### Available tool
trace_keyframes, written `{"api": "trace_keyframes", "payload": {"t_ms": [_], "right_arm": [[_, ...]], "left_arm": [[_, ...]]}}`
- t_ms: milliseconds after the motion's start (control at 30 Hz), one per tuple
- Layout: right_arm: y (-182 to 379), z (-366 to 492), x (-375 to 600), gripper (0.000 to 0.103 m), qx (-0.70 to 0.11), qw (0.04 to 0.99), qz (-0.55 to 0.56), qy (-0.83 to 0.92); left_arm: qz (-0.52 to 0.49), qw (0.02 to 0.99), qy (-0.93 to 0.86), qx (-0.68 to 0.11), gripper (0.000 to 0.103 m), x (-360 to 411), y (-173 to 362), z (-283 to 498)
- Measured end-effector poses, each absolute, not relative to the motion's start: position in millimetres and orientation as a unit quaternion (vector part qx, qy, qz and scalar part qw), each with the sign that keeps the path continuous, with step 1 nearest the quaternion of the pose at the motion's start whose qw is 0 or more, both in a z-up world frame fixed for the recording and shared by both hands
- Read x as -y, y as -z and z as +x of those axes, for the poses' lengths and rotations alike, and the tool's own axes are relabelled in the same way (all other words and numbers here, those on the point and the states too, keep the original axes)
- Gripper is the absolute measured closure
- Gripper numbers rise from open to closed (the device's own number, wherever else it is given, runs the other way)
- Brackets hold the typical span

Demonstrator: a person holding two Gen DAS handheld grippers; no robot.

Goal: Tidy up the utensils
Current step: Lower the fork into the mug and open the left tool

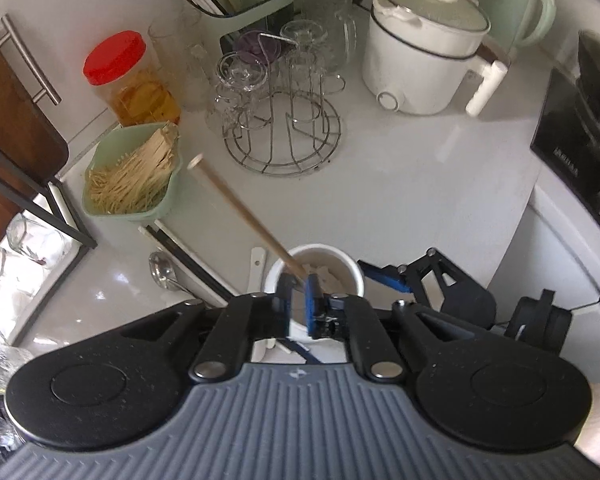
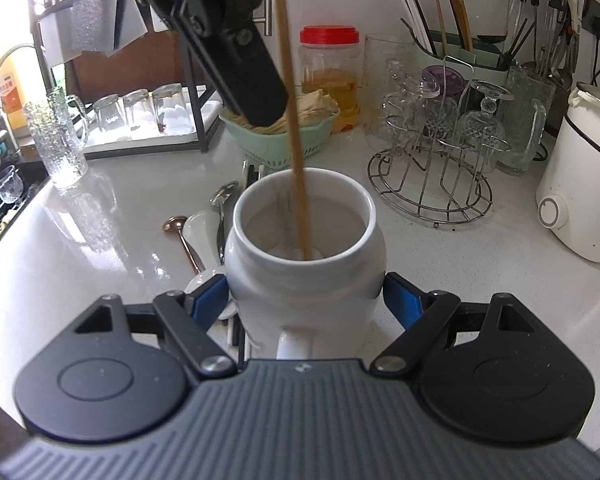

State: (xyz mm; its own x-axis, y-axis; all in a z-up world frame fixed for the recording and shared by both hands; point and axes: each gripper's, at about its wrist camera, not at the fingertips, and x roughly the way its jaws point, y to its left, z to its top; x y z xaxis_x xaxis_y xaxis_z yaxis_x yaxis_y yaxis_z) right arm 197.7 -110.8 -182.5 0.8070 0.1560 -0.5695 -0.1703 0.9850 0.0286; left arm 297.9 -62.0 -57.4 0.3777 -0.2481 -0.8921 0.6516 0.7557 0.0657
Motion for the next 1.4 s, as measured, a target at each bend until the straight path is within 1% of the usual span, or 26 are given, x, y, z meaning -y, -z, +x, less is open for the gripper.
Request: {"api": "trace_keyframes", "payload": {"t_ms": [67,600,767,1200,1400], "right_arm": [[182.5,197.7,111.1,0.017,-0.298,0.95,-0.012,-0.088],[181.5,199.1,111.2,0.016,-0.305,0.947,-0.014,-0.096],[182.3,198.1,112.9,0.017,-0.302,0.948,-0.012,-0.098],[182.9,194.8,117.3,0.017,-0.292,0.951,-0.011,-0.098],[182.6,199.1,130.5,0.017,-0.295,0.951,-0.012,-0.092]], "left_arm": [[0.199,0.808,0.281,-0.477,0.085,58.3,54.7,294.5],[0.092,0.859,0.259,-0.432,0.085,-2.5,34.2,271.8],[0.063,0.871,0.246,-0.422,0.085,-20.2,35.1,267.2],[0.022,0.88,0.217,-0.422,0.085,-49.3,79.7,260.7],[-0.014,0.878,0.207,-0.432,0.085,-58.7,105.0,260.4]]}}
